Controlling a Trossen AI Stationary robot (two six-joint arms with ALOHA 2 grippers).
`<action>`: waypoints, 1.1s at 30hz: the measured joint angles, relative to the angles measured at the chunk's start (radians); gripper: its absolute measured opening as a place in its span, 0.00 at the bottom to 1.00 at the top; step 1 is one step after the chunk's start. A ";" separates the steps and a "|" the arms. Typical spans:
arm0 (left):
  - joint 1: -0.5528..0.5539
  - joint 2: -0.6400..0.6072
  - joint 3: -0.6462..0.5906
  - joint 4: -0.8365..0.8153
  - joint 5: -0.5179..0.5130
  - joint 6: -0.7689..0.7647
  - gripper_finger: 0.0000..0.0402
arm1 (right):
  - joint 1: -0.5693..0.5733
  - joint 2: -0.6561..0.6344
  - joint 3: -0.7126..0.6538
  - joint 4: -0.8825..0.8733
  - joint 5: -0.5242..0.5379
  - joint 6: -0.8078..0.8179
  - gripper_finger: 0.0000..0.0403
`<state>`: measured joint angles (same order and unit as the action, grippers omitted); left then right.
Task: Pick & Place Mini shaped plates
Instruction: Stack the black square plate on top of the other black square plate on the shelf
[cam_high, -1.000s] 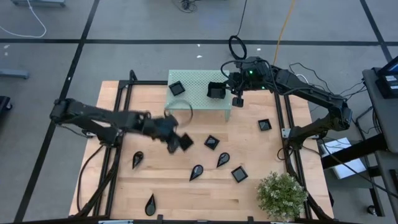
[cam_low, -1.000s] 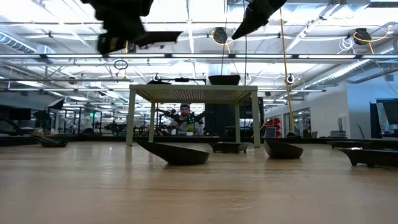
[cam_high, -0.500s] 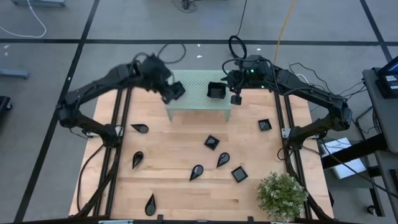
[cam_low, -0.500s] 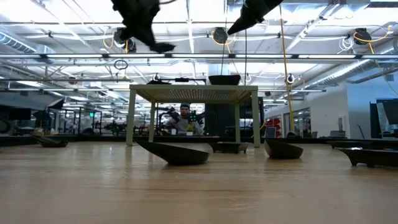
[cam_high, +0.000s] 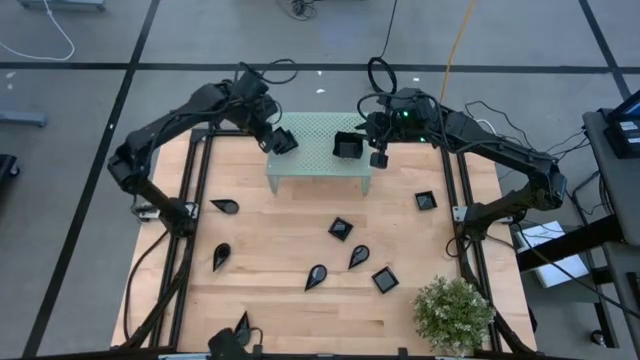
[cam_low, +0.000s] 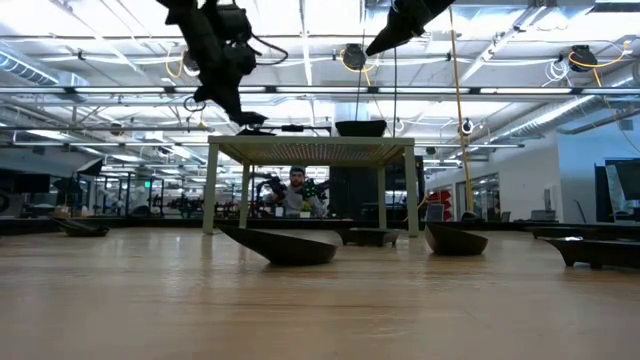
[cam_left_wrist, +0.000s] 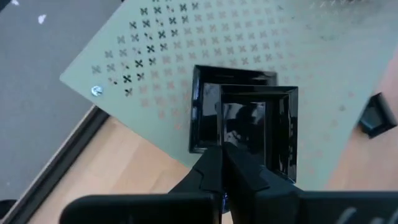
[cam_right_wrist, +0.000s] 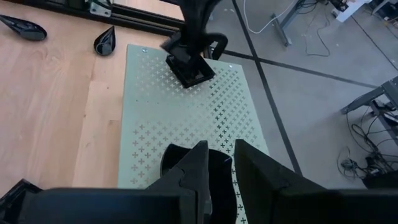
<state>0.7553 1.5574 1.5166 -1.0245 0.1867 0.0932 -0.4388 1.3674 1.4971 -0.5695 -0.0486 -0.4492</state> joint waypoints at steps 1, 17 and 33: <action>0.002 0.008 0.000 0.006 0.000 0.012 0.02 | 0.000 0.000 0.000 0.004 0.000 0.005 0.16; 0.004 0.004 0.000 0.039 0.033 0.059 0.02 | 0.000 0.000 -0.092 0.091 0.000 0.019 0.16; -0.024 -0.001 0.000 0.145 0.033 0.025 0.04 | 0.000 0.000 -0.095 0.139 0.000 0.011 0.16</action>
<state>0.7310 1.5562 1.5166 -0.8790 0.2199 0.1180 -0.4393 1.3674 1.4025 -0.4301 -0.0483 -0.4384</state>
